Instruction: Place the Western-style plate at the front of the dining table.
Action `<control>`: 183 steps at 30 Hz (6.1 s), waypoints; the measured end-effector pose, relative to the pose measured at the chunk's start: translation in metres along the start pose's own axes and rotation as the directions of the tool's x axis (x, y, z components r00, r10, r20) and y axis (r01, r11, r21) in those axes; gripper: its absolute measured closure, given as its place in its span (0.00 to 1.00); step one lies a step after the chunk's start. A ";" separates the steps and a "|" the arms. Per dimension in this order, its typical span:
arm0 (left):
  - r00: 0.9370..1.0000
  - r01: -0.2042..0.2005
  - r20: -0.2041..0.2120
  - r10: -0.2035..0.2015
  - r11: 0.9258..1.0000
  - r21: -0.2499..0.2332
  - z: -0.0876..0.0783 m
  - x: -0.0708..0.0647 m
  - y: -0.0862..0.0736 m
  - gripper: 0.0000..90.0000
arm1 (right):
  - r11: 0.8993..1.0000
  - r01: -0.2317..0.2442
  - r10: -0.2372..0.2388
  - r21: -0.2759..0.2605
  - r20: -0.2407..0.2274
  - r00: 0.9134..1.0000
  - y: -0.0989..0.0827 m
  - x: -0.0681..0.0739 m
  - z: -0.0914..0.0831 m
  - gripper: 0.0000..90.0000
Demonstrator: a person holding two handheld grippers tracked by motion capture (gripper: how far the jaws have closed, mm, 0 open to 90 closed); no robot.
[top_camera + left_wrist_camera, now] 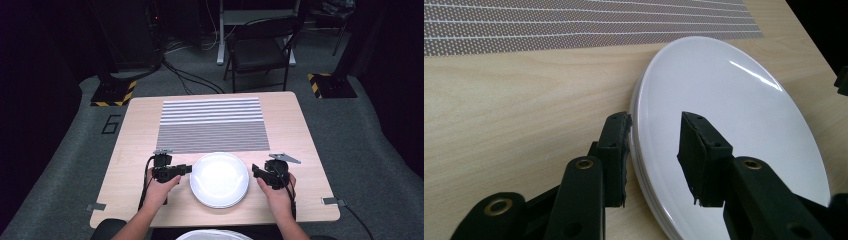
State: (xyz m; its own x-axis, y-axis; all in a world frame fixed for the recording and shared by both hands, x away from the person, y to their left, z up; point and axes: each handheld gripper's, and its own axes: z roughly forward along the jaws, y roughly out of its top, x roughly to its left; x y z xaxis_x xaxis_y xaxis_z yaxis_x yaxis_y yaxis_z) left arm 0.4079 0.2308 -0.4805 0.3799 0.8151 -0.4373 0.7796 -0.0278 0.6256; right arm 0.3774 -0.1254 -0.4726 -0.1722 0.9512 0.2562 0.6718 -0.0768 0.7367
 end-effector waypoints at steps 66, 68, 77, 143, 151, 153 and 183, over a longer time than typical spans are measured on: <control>0.998 -0.038 0.053 0.035 0.998 0.059 0.018 -0.017 -0.016 0.66 | 0.991 0.065 -0.058 0.118 -0.061 0.996 -0.024 0.024 0.027 0.51; 0.998 -0.046 0.051 0.042 0.997 0.064 0.020 -0.019 -0.015 0.67 | 0.993 0.046 -0.040 0.112 -0.058 0.998 -0.020 0.022 0.026 0.51; 0.997 -0.049 0.064 0.044 0.995 0.089 0.032 -0.026 -0.010 0.67 | 0.996 0.005 -0.001 0.094 -0.050 0.999 -0.009 0.013 0.022 0.53; 0.997 -0.077 0.034 0.073 0.989 0.125 0.065 -0.045 0.005 0.69 | 0.992 -0.038 0.042 0.118 -0.035 0.998 0.009 -0.016 0.018 0.56; 0.995 -0.092 0.048 0.087 0.989 0.119 0.071 -0.052 0.007 0.69 | 0.995 -0.028 0.030 0.095 -0.015 0.999 0.013 -0.024 0.012 0.57; 0.995 -0.094 0.050 0.089 0.989 0.118 0.071 -0.052 0.007 0.69 | 0.996 -0.023 0.023 0.084 -0.005 1.000 0.012 -0.026 0.010 0.59; 0.988 -0.146 0.060 0.142 0.986 0.082 0.067 -0.062 0.001 0.64 | 0.986 -0.067 0.069 0.150 -0.003 0.998 -0.019 -0.026 -0.005 0.55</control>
State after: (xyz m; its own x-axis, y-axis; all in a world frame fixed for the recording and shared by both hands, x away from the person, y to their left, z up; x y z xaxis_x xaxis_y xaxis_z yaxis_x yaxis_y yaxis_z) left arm 0.4181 0.1419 -0.4962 0.5160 0.7665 -0.3824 0.7536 -0.1940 0.6280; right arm 0.3652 -0.1505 -0.4900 -0.1280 0.9427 0.3082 0.7823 -0.0951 0.6157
